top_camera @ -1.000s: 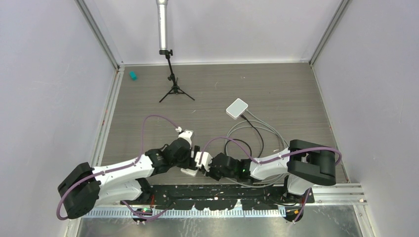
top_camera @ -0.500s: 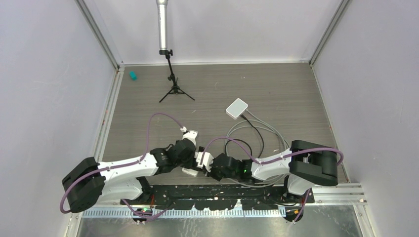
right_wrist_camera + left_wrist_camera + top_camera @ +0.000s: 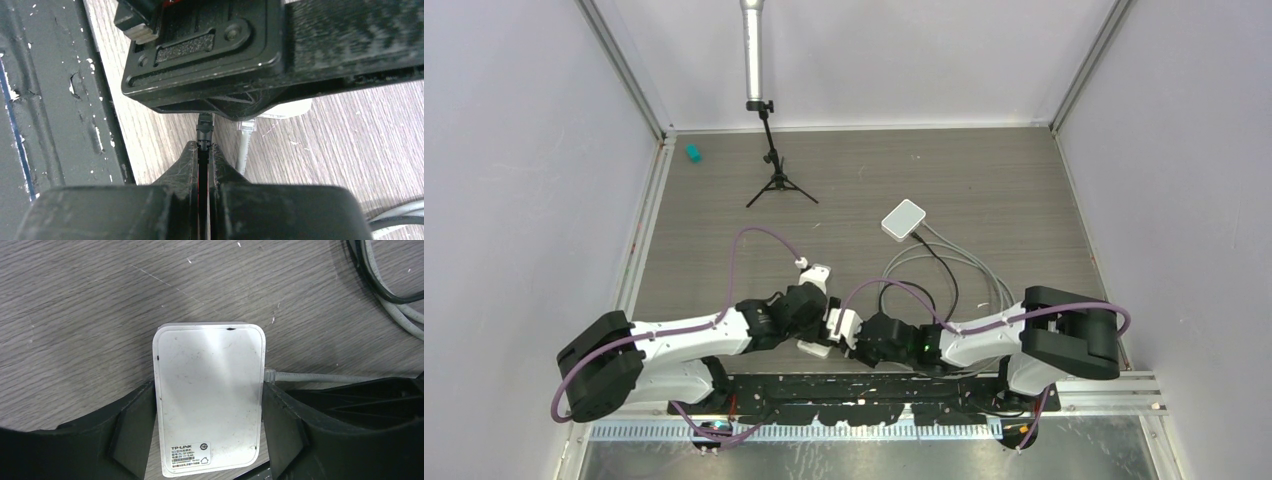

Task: Insert the plug into the switch port
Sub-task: Insert the connector into the switch port, then move the switch port to the center of the board.

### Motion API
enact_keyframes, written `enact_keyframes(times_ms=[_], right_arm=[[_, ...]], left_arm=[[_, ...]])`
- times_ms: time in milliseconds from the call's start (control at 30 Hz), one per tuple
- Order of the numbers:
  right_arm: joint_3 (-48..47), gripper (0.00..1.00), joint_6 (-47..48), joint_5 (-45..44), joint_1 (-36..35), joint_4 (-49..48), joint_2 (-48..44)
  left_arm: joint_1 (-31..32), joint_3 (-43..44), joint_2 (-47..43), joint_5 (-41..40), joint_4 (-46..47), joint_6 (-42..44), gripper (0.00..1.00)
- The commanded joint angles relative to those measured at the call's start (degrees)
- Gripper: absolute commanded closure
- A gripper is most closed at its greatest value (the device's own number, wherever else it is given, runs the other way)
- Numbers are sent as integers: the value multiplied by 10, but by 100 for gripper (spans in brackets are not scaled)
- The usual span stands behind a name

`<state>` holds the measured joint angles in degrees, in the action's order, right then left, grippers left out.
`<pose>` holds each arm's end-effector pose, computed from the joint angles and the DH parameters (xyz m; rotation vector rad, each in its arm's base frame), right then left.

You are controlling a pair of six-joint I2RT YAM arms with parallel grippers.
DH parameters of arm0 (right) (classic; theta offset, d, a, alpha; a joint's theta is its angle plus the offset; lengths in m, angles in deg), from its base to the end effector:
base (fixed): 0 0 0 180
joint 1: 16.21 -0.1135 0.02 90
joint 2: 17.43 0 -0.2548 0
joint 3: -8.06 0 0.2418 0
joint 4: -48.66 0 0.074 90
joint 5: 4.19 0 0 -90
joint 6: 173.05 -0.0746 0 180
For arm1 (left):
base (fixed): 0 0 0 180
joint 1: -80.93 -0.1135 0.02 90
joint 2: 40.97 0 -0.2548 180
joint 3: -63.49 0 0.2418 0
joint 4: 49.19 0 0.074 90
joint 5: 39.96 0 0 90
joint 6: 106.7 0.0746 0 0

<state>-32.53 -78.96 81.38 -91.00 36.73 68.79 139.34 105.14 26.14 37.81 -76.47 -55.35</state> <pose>0.0831 0.2839 0.1126 -1.3776 1.7472 0.6185 0.1330 -0.1861 0.1274 0.3426 2.4969 -0.4575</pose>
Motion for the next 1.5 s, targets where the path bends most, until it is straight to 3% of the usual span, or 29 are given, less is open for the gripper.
enact_keyframes(times_ms=[0,200,467,667,967,1300,1467], right_arm=[[13,100,-12,-10,-4,21,-42],[37,100,-20,-5,-3,28,-71],[16,100,-21,-69,-4,-15,-44],[-1,100,-20,-126,2,-65,-19],[3,100,-25,-100,33,-142,-20],[8,100,29,-4,36,-157,-16],[-5,79,46,20,35,-34,-49]], left_arm=[[2,-1,2,-24,-42,-1,47],[2,-1,2,-30,-44,-4,47],[3,-13,1,2,-31,-33,48],[58,-21,22,1,-2,-78,48],[116,-38,62,1,66,-154,49],[113,-52,49,-6,105,-144,45],[68,-34,37,-3,82,-93,40]])
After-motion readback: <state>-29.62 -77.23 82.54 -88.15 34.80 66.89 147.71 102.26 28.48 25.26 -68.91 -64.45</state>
